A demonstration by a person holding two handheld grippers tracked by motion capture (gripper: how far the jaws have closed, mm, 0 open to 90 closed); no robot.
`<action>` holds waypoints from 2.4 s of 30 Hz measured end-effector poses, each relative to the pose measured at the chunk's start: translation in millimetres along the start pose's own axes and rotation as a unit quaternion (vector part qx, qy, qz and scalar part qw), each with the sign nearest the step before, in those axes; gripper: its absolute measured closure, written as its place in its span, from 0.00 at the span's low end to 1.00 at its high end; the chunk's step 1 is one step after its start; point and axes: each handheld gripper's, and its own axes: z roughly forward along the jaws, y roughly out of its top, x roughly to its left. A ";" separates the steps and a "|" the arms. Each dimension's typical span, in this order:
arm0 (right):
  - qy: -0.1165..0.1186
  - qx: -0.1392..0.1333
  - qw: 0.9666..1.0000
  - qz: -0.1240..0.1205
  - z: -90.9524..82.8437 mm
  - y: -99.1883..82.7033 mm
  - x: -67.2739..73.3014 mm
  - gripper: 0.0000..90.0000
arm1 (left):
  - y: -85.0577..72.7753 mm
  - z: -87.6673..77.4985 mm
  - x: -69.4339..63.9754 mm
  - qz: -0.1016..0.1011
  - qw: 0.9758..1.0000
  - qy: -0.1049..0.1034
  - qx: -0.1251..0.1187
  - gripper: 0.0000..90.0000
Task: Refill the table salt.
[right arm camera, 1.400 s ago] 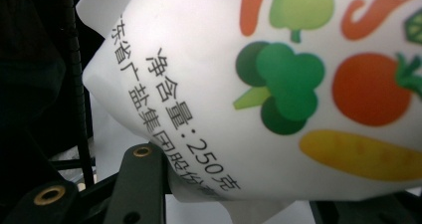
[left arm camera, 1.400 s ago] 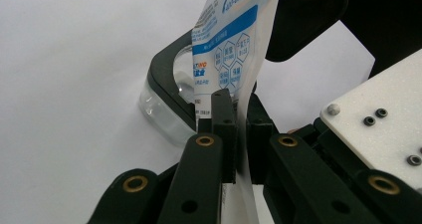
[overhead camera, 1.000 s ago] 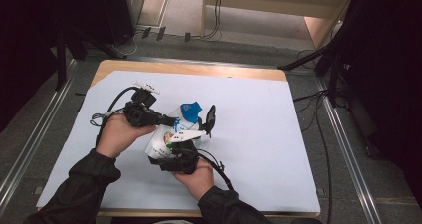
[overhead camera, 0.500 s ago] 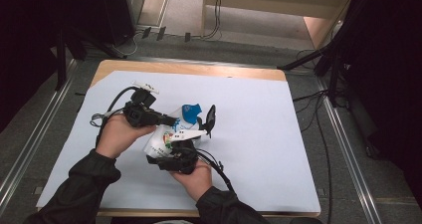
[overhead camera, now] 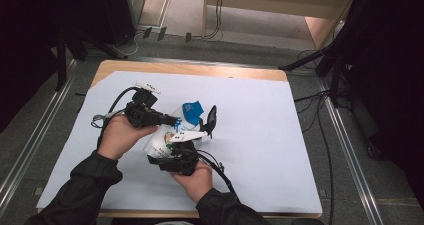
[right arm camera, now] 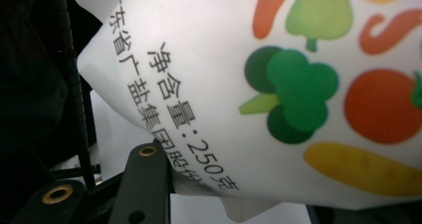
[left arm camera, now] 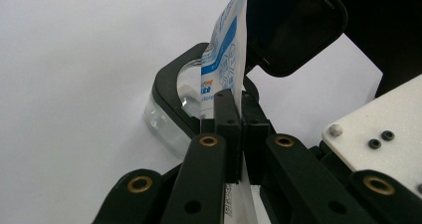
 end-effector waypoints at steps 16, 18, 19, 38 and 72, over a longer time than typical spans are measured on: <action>0.005 -0.004 1.000 0.013 1.5 0.3 -0.7 0.63 | 1.7 0.1 0.6 -0.004 1.000 0.003 -0.006 1.00; 0.004 -0.003 1.000 0.013 1.3 1.2 -0.7 0.66 | 1.8 0.3 -0.6 -0.002 1.000 0.007 -0.009 1.00; 0.005 -0.004 1.000 0.015 0.8 1.8 -0.9 0.66 | 1.8 0.1 -0.8 -0.002 1.000 0.007 -0.010 1.00; 0.010 -0.004 1.000 0.017 0.9 5.4 2.7 0.64 | 0.1 -2.8 -0.1 -0.005 1.000 0.002 -0.009 1.00; 0.017 -0.006 0.999 0.030 -0.6 7.8 -1.0 0.68 | -5.0 -6.1 1.6 -0.011 1.000 -0.006 -0.008 0.95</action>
